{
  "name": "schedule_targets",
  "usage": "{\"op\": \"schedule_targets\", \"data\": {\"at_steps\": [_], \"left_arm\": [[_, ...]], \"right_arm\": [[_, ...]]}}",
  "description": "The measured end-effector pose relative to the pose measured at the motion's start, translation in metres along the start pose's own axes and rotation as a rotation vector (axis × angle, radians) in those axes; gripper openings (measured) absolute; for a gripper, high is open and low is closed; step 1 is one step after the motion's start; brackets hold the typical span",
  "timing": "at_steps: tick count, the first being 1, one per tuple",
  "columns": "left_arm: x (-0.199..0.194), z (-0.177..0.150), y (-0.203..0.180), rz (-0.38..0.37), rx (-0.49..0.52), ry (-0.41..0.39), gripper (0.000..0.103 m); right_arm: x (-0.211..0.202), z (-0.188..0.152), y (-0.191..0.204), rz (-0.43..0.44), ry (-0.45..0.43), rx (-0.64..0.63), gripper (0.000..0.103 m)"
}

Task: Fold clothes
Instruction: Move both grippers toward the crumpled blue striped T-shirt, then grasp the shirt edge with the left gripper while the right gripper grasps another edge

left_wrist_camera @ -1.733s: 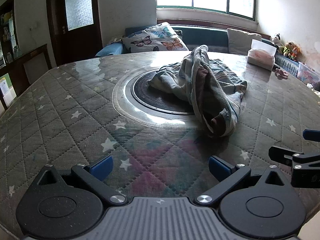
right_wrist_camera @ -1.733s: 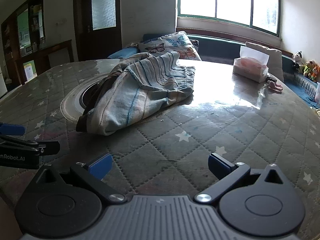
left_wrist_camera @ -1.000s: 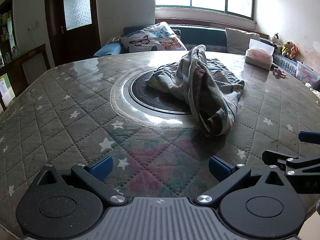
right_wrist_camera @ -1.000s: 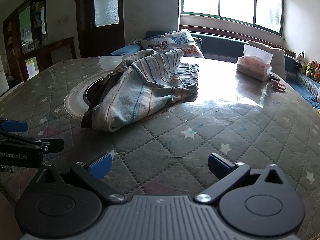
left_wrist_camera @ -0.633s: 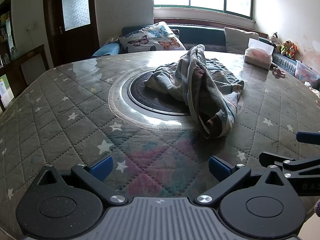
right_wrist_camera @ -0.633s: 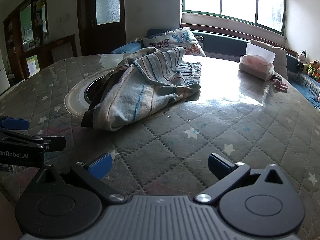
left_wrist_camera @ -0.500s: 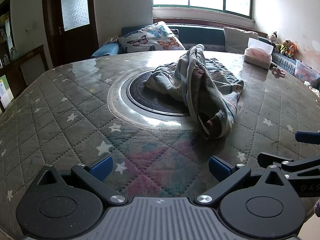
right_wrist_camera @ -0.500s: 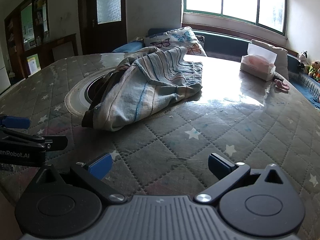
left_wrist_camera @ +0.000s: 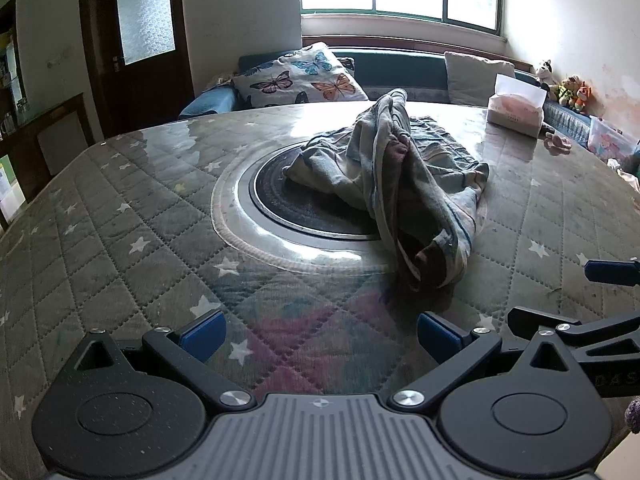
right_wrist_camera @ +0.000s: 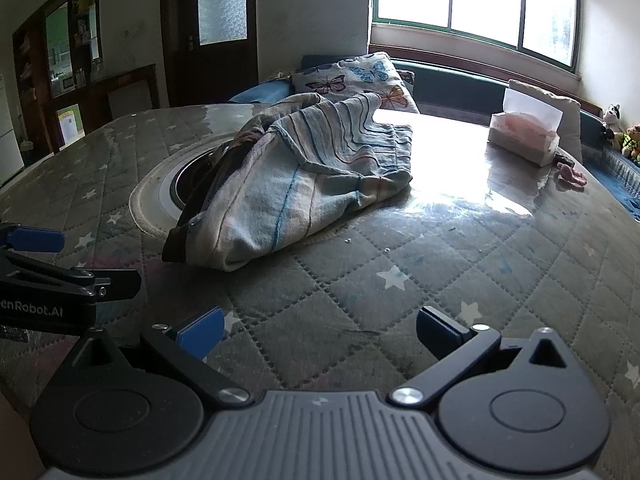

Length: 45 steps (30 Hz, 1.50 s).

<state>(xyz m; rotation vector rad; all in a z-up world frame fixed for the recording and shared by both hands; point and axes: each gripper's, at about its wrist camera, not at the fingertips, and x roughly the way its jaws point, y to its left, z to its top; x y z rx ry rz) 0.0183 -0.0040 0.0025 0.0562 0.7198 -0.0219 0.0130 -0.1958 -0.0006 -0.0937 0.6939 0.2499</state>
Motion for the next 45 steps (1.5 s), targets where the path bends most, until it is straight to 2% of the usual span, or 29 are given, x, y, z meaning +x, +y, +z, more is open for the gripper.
{"op": "schedule_targets", "data": {"at_steps": [11,19,28,34,42,45], "left_arm": [[0.004,0.019,0.002,0.009,0.021,-0.027,0.103],[0.009,0.048,0.006,0.01,0.035,-0.071,0.101],[0.03,0.097,0.005,-0.063,0.025,-0.1,0.077],[0.052,0.13,-0.006,-0.112,0.053,-0.115,0.063],[0.097,0.164,-0.027,-0.159,0.099,-0.088,0.056],[0.12,0.172,-0.029,-0.178,0.092,-0.047,0.041]], "right_arm": [[0.01,0.012,-0.002,0.009,0.006,-0.006,0.103],[0.018,0.033,-0.013,0.02,0.002,-0.01,0.102],[0.038,0.075,-0.034,0.027,-0.008,0.009,0.091],[0.059,0.101,-0.047,0.032,-0.005,0.029,0.076],[0.086,0.136,-0.059,0.075,-0.015,0.069,0.065],[0.095,0.143,-0.061,0.087,-0.011,0.074,0.06]]}}
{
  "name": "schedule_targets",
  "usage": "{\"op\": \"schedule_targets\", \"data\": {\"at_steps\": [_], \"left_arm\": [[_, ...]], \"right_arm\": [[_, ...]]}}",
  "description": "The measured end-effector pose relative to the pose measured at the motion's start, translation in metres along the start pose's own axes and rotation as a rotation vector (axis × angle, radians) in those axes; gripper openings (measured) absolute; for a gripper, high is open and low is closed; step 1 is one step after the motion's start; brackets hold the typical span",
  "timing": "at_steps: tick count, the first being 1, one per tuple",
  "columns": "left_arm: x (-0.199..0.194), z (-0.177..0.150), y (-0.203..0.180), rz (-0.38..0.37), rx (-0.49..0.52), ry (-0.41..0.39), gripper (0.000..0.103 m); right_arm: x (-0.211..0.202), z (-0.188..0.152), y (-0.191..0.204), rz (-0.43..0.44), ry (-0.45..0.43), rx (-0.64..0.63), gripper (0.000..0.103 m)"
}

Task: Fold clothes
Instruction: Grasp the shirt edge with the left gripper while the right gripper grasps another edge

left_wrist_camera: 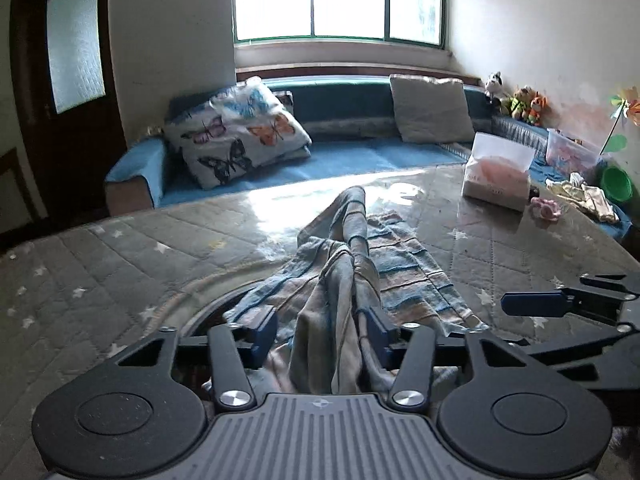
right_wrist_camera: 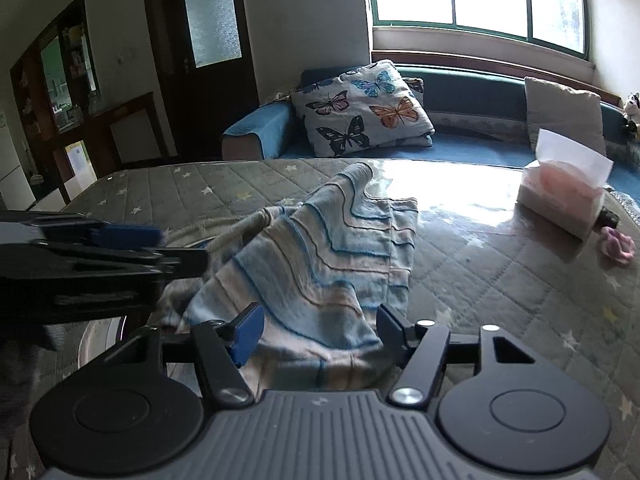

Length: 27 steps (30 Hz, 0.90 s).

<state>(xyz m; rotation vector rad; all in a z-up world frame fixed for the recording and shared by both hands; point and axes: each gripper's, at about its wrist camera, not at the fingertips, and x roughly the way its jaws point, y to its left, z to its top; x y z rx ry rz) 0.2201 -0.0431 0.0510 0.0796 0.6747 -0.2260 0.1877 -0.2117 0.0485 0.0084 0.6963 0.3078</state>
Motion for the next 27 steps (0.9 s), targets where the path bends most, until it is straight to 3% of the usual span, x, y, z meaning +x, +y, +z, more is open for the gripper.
{"op": "schedule_targets", "data": {"at_steps": [2,4,17,19,24,27], "left_arm": [[0.012,0.001,0.006,-0.018,-0.023,0.031,0.014],[0.015,-0.003,0.015,-0.028,-0.051,0.036,0.005],[-0.008,-0.018,0.06,0.012,-0.169,-0.01,0.003],[-0.009,-0.021,0.064,0.02,-0.181,-0.008,0.003],[-0.02,-0.026,0.074,0.047,-0.209,-0.019,0.002],[-0.033,-0.03,0.078,0.067,-0.224,-0.039,0.002]], "right_arm": [[0.007,0.004,-0.001,0.009,0.006,0.01,0.059],[0.012,0.009,-0.003,0.019,0.009,0.022,0.057],[0.057,0.035,0.025,0.122,0.035,0.048,0.056],[0.065,0.035,0.032,0.112,0.05,0.03,0.049],[0.063,0.028,0.029,0.091,0.066,0.043,0.008],[0.044,0.023,0.019,0.079,0.042,0.056,0.004]]}}
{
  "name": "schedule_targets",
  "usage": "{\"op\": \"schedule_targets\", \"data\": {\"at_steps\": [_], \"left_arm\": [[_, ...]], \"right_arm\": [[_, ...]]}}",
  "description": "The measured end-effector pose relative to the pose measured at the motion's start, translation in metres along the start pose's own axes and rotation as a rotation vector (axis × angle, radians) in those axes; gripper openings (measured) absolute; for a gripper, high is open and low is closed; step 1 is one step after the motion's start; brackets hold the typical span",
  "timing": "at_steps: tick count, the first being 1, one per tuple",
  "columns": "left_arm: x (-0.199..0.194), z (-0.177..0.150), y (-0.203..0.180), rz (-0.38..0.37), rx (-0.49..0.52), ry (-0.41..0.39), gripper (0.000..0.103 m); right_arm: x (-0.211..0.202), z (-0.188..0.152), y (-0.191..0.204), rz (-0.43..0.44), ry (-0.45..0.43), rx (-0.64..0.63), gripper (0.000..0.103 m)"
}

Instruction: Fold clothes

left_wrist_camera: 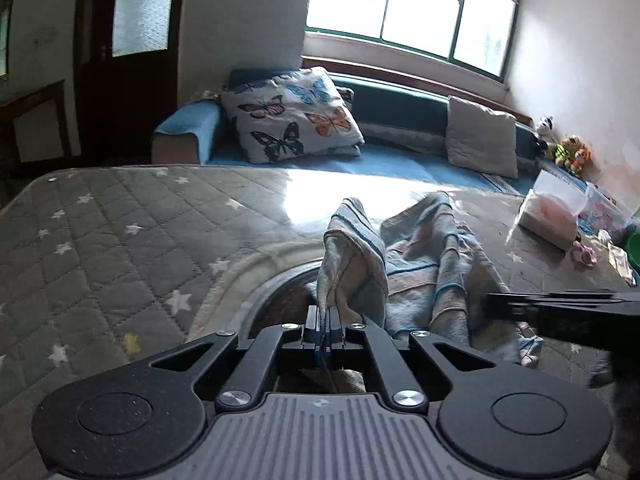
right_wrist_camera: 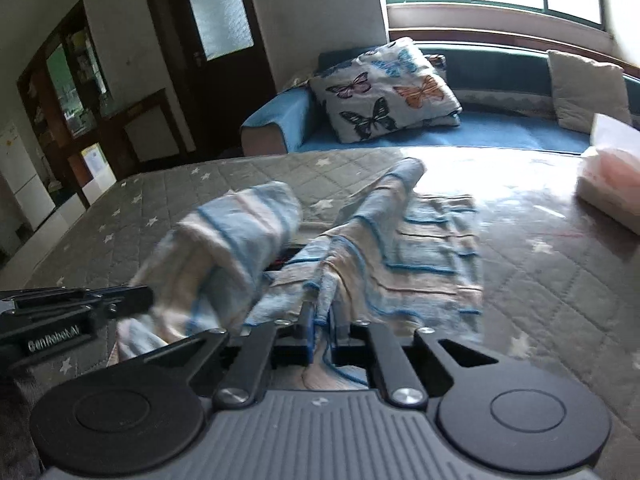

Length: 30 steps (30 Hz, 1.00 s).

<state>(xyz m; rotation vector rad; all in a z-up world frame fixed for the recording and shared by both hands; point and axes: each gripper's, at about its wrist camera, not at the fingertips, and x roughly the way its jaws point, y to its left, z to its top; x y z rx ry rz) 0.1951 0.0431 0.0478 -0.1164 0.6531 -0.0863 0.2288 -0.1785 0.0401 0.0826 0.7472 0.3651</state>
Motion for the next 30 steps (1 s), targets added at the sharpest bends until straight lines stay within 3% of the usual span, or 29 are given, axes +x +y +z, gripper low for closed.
{"op": "schedule_targets", "data": {"at_steps": [15,22,30], "left_arm": [[-0.083,-0.041,0.044,0.139,-0.111,-0.058,0.002],[-0.119,-0.077,0.054,0.17,-0.122,-0.016,0.002],[-0.147,-0.127,0.046,0.15,-0.085,0.085,0.002]], "right_arm": [[-0.129,-0.042,-0.06,-0.124,-0.158,0.084,0.003],[-0.179,-0.086,-0.078,-0.169,-0.18,0.132,0.003],[-0.22,-0.147,-0.084,-0.208,-0.124,0.192,0.003]]}}
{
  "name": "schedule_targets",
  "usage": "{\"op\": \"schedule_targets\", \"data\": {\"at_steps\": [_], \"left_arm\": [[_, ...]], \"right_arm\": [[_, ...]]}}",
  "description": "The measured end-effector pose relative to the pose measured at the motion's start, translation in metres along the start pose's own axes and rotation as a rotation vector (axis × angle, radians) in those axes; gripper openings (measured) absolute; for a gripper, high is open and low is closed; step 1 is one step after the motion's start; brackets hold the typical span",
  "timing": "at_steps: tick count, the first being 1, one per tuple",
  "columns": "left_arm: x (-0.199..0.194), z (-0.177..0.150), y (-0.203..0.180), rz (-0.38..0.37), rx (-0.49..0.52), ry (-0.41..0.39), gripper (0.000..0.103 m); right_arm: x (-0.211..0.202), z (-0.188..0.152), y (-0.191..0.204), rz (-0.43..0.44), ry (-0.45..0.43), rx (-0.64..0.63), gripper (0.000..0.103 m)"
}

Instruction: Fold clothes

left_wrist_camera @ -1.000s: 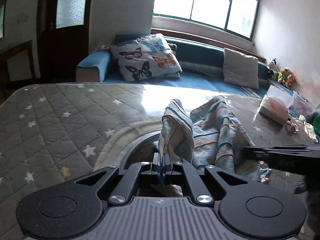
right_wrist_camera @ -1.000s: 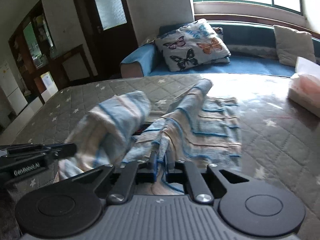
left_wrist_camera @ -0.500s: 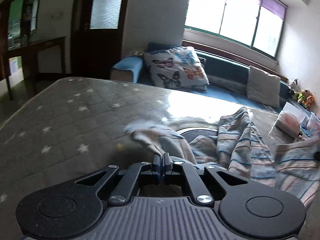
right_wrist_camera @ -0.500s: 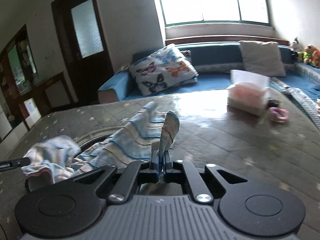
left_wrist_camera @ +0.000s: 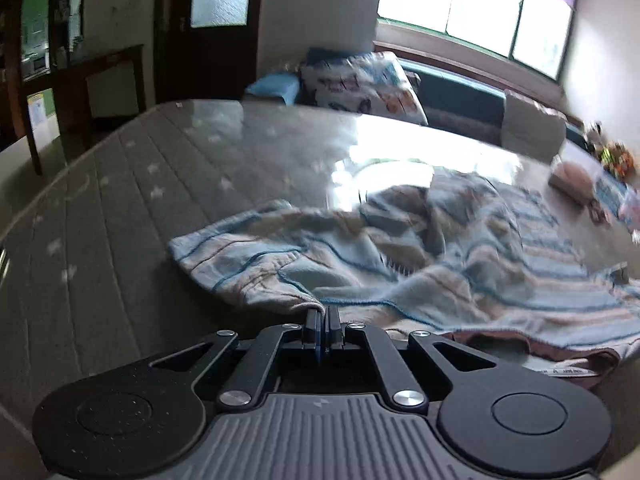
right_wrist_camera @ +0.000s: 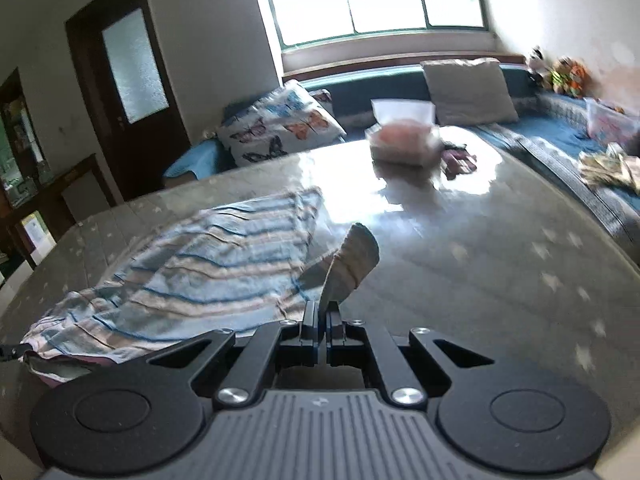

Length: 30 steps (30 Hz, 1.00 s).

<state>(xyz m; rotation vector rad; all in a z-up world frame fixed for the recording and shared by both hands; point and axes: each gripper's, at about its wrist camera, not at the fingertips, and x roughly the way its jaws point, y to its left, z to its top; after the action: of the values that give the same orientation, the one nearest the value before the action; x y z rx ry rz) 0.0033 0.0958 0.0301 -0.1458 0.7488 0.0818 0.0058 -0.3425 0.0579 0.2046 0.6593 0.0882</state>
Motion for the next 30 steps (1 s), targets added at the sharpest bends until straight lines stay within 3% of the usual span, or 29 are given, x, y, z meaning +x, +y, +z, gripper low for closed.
{"op": "schedule_targets", "data": {"at_steps": [9,12,14,17,23,30], "left_arm": [[-0.005,-0.014,0.002,-0.055,0.069,0.087,0.007],[-0.016,-0.012,0.003,-0.074,0.11,0.068,0.011],[-0.023,-0.007,0.001,-0.081,0.143,0.049,0.022],[-0.031,-0.003,-0.002,-0.077,0.174,0.008,0.029],[-0.016,0.027,-0.007,-0.063,0.167,-0.051,0.029],[0.034,0.067,-0.031,-0.058,0.193,-0.073,0.029]], "right_arm": [[-0.001,-0.03,-0.019,-0.086,0.13,0.011,0.006],[-0.001,-0.028,-0.025,-0.115,0.145,0.007,0.011],[-0.003,-0.021,-0.027,-0.146,0.126,-0.007,0.012],[-0.004,-0.009,-0.032,-0.167,0.099,-0.024,0.014],[0.016,0.017,-0.024,-0.122,0.062,-0.069,0.014],[0.065,0.043,0.002,-0.046,0.088,-0.133,0.014]]}}
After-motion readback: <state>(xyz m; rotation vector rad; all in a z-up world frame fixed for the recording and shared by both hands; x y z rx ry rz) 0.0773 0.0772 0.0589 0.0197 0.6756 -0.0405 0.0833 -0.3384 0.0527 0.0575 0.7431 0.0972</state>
